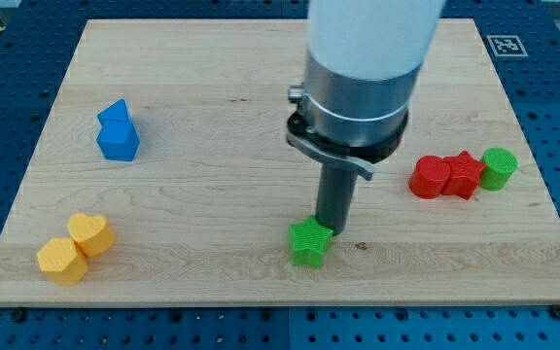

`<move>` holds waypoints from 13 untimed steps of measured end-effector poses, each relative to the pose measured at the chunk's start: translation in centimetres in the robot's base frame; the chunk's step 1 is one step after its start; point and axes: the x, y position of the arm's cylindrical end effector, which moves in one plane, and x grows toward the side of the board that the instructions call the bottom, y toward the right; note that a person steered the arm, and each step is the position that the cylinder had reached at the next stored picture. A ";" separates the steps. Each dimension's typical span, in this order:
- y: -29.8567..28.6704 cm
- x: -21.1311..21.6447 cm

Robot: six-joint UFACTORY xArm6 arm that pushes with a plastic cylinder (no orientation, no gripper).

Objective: Move the green star close to the yellow heart

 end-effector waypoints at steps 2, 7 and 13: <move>6.1 0.7; -2.2 2.3; -4.3 2.4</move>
